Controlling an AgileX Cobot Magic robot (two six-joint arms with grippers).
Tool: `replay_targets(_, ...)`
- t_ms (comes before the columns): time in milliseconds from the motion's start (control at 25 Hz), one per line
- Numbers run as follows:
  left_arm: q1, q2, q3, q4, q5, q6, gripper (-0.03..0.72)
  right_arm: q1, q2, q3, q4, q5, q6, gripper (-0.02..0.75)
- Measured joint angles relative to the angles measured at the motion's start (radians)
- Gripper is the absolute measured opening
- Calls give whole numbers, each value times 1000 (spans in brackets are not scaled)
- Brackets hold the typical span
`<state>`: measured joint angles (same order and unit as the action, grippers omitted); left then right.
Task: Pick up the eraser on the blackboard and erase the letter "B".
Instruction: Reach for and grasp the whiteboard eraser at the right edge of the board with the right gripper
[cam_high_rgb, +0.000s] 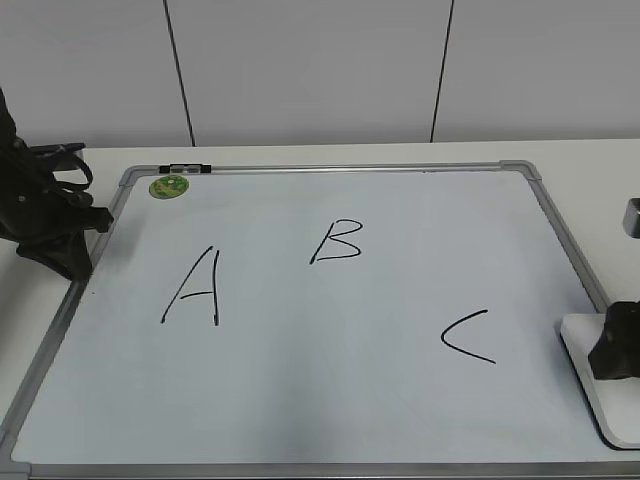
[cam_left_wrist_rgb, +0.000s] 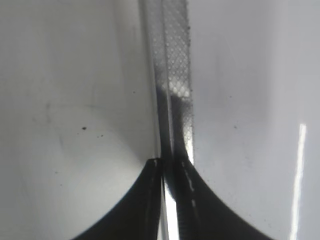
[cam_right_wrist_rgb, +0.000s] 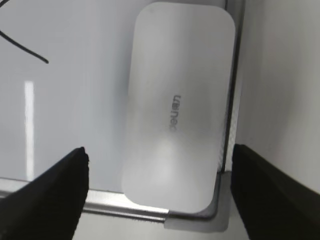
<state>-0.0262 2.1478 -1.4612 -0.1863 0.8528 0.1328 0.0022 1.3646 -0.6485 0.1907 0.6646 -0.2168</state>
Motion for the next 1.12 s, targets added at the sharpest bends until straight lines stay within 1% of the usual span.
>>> replay_targets(160, 0, 0, 0, 0, 0, 0, 66, 0, 85, -30, -6, -50, -1, 659)
replay_targets(360, 0, 0, 0, -2, 0, 0, 66, 0, 179, -66, -10, -71, -1, 650)
replay_targets(600, 0, 0, 0, -2, 0, 0, 67, 0, 239, -77, -14, -91, -2, 638)
replay_targets(680, 0, 0, 0, -2, 0, 0, 67, 0, 253, -78, -16, -95, -4, 619)
replay_targets(800, 0, 0, 0, -2, 0, 0, 67, 0, 260, -80, -16, -97, -4, 548)
replay_targets(840, 0, 0, 0, -2, 0, 0, 67, 0, 260, -80, -16, -97, -4, 536)
replay_targets(1000, 0, 0, 0, -2, 0, 0, 69, 0, 260, -86, -16, -90, -4, 524)
replay_targets(1120, 0, 0, 0, -2, 0, 0, 69, 0, 258, -118, -26, -40, -4, 524)
